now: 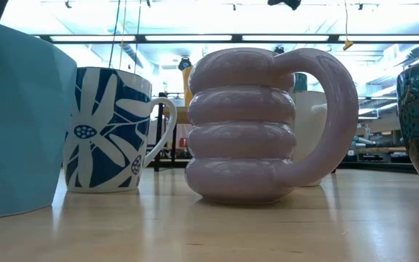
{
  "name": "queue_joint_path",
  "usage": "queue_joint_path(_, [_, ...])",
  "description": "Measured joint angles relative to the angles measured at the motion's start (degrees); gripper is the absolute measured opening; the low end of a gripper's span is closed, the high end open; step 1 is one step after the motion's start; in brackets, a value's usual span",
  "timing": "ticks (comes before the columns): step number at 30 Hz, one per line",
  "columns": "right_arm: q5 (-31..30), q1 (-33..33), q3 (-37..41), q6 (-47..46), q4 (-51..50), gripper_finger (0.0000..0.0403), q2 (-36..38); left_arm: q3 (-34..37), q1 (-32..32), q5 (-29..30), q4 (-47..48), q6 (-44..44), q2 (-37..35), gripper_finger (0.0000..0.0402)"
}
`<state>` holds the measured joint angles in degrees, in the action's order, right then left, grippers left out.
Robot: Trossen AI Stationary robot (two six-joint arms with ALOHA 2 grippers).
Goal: Place coffee mugs
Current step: Put the yellow mug on the shelf
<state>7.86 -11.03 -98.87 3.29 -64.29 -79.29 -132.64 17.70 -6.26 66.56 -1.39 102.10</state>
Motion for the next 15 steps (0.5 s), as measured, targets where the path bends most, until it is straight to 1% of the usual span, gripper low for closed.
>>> queue_joint_path(3, [1.68,-0.27,0.00,1.53,0.06,0.0117,-0.36,0.07,-1.92,0.47,0.02,1.21,0.09,0.0141])
queue_joint_path(8, [3.21,-0.65,0.00,2.94,1.78,0.0116,0.18,0.07,-5.24,3.54,0.10,1.30,0.27,0.0141])
queue_joint_path(15, [5.77,-0.70,0.00,4.31,4.84,0.0117,0.54,0.07,-6.82,4.63,0.15,3.55,0.28,0.0141])
